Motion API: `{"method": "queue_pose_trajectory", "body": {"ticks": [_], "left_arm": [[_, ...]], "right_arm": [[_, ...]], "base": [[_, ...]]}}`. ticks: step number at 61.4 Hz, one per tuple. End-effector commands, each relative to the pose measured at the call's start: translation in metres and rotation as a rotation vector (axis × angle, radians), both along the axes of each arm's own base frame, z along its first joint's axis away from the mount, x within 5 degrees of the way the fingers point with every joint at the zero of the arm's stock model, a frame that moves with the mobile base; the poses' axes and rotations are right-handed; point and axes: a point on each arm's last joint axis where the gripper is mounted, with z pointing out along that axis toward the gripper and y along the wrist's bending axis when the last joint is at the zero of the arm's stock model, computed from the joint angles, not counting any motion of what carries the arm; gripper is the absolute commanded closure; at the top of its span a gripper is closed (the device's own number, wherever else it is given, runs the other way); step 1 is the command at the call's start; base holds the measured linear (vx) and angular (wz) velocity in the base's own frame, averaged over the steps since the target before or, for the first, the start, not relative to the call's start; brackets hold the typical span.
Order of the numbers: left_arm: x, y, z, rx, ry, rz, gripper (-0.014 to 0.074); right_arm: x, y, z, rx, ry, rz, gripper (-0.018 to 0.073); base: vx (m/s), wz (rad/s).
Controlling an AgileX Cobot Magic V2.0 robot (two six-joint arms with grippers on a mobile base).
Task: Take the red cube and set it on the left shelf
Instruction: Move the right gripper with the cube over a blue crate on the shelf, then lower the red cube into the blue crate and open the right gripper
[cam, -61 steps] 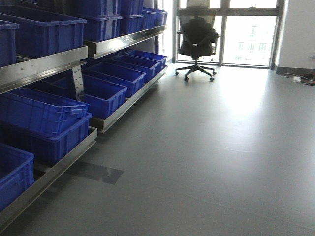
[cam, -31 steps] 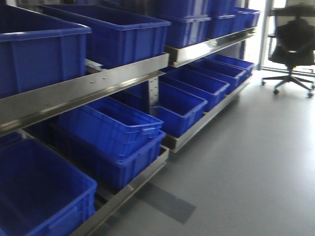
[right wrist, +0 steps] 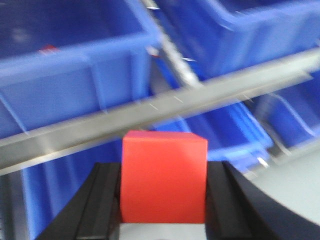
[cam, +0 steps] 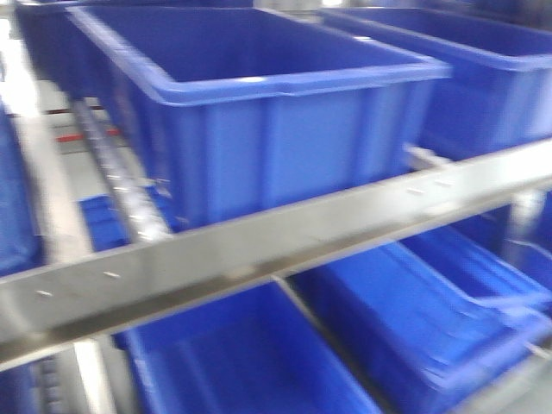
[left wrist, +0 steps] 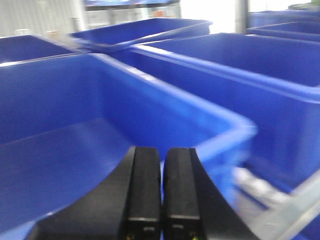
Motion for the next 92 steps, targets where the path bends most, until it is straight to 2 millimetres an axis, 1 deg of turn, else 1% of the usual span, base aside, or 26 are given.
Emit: {"method": "queue_pose_trajectory", "body": {"ticks": [1,21,37,54,92], "left_arm": [[0.001,0.0001,-0.0003,-0.007,-0.053,0.0,0.0491],[0.001,0.0001,-0.0003,-0.007,-0.053,0.0,0.0491],[0.001,0.0001,-0.0003,-0.007,-0.053,0.0,0.0491],[0.001,0.0001,-0.0003,-0.007,-0.053,0.0,0.0491],[0.001,0.0001,-0.0003,-0.007,-0.053,0.0,0.0491]], "right_arm": [[0.0015,0.0009,0.0168,0.005,-0.113,0.011,0.0503],[0.002,0.001,0.0166,0.005,-0.112,0.011,0.0503],[0.002,0.001,0.0166,0.005,-0.112,0.011,0.0503],[0.002,0.001,0.0166,0.005,-0.112,0.011,0.0503],[0.002,0.001,0.0166,0.005,-0.112,0.011,0.0503]], "base": [[0.32,0.63],[0.21,0.7],[0.1,0.46],[0.03,0.2],[0.0,0.0]]}}
